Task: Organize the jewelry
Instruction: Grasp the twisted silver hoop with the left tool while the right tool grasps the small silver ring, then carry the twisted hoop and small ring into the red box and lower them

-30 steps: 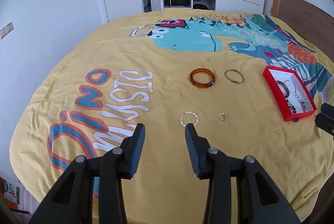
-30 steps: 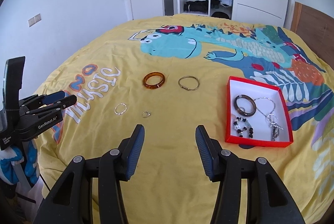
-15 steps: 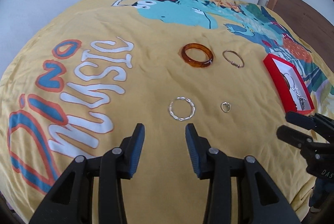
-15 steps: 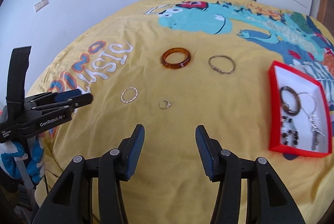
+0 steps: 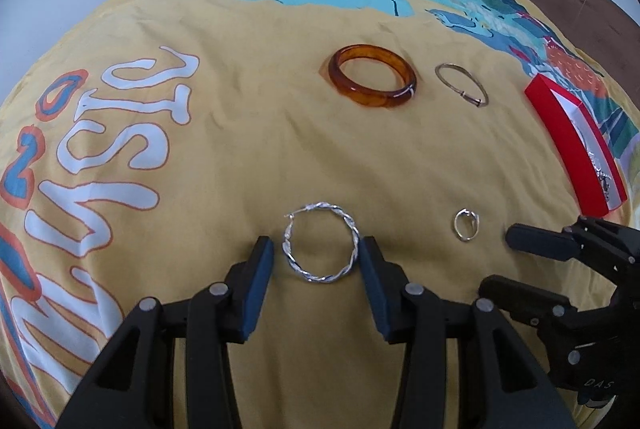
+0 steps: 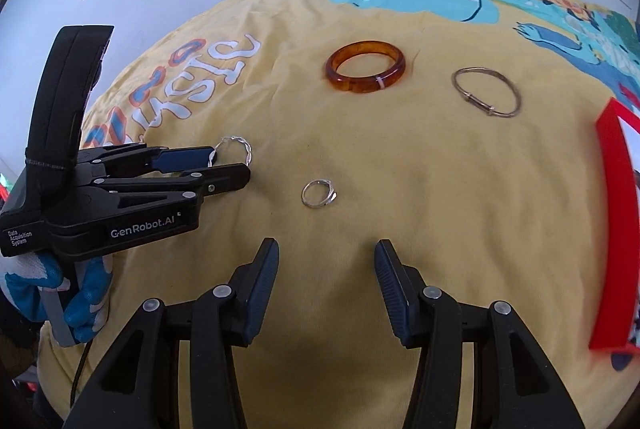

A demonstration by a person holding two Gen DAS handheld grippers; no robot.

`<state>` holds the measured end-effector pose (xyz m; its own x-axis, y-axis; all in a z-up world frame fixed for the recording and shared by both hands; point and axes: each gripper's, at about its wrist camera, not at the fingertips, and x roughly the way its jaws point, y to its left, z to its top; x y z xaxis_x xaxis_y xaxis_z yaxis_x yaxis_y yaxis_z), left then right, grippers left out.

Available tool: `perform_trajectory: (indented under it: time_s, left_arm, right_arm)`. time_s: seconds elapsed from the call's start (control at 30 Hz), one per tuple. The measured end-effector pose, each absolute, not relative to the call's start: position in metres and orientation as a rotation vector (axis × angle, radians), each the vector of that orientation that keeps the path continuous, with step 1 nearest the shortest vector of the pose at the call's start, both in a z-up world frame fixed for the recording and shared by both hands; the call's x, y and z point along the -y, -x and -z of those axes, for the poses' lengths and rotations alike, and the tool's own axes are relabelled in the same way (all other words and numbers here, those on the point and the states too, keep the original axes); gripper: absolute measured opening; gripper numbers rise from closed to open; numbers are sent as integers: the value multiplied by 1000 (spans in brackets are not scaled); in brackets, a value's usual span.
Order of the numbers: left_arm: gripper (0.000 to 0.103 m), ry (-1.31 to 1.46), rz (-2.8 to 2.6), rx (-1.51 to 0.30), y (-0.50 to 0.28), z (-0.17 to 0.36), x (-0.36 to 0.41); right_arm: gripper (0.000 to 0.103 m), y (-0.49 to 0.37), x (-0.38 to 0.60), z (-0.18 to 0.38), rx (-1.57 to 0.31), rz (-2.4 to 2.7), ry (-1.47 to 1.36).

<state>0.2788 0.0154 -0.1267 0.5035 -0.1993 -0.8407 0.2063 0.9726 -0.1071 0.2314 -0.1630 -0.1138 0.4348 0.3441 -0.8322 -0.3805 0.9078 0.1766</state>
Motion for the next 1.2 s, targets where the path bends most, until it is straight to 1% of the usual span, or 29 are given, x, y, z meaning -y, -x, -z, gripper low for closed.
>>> perform_trajectory:
  time_s: [0.17,0.3,0.47,0.53,0.6,0.67,1.0,1.2]
  left_arm:
    - [42,15,251,-983,-277,130,-18]
    - [42,47,264,-970,-276,130,-24]
    - [41,61,272,-960,-274,131,-25]
    - [41,55,273,-957,-273,130,-25]
    - [36,49,272,-954,-271,129,-24]
    - [31,50,270,-952,-270,128,-25]
    - [31,74,268,-946,-264,117,-28]
    - [31,73,269,-936,-255,103,-24]
  right_arm:
    - [48,-249,155,120,-1002,-480,62]
    - [41,-258,150,123,-988,-500,76]
    - [37,-258,147,128,-970,-521,99]
    - [31,-258,146,129,-963,-522,120]
    - [20,-257,149,129,-963,-522,116]
    - [20,-257,152,128,-964,-523,106]
    - [20,-245,167,115,-964,-502,38]
    - [20,-230,185,96,-945,-470,2]
